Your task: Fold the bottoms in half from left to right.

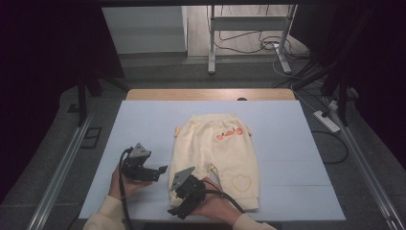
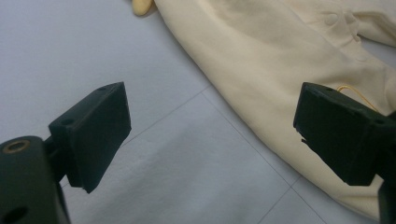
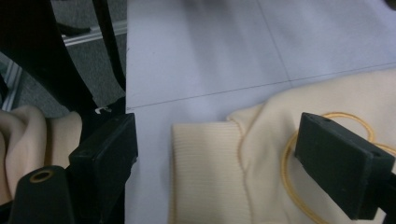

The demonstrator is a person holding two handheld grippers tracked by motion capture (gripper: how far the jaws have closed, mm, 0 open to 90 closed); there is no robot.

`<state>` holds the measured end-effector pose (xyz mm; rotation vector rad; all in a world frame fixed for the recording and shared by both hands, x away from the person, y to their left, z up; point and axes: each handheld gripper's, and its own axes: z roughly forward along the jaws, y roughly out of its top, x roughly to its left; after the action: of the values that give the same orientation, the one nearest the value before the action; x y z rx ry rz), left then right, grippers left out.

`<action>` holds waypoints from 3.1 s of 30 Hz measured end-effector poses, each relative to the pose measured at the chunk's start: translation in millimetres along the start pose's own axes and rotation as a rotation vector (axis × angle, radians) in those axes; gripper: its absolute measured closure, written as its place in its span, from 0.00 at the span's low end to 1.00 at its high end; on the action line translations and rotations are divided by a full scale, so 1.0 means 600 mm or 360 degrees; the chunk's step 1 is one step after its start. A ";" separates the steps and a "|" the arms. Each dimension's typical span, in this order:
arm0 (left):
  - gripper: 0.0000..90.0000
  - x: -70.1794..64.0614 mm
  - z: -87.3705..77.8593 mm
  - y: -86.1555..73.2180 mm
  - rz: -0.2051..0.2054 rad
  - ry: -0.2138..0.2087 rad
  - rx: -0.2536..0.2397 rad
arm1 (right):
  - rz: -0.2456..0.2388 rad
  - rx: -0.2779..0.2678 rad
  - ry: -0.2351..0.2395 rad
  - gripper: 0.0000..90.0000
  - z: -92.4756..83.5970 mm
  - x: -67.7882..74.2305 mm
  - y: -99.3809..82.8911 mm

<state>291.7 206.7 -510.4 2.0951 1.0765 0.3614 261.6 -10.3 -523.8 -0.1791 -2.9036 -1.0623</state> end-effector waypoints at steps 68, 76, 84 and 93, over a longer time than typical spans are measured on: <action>0.14 0.048 0.079 0.084 0.0003 -0.0060 0.0009 | -0.0021 -0.0066 -0.0125 0.85 -0.030 -0.007 -0.014; 0.15 0.063 0.102 0.102 -0.0010 -0.0073 0.0036 | -0.0022 -0.0062 -0.0122 0.85 -0.031 -0.007 -0.015; 0.17 0.072 0.128 0.117 -0.0012 -0.0048 0.0080 | -0.0021 -0.0063 -0.0123 0.85 -0.031 -0.006 -0.015; 0.18 0.076 0.159 0.135 -0.0008 -0.0061 0.0113 | -0.0018 -0.0056 -0.0120 0.85 -0.031 -0.008 -0.015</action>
<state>418.0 166.3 -521.2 2.1529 1.0863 0.2833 265.0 -29.6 -516.0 -0.2083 -2.9571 -1.1332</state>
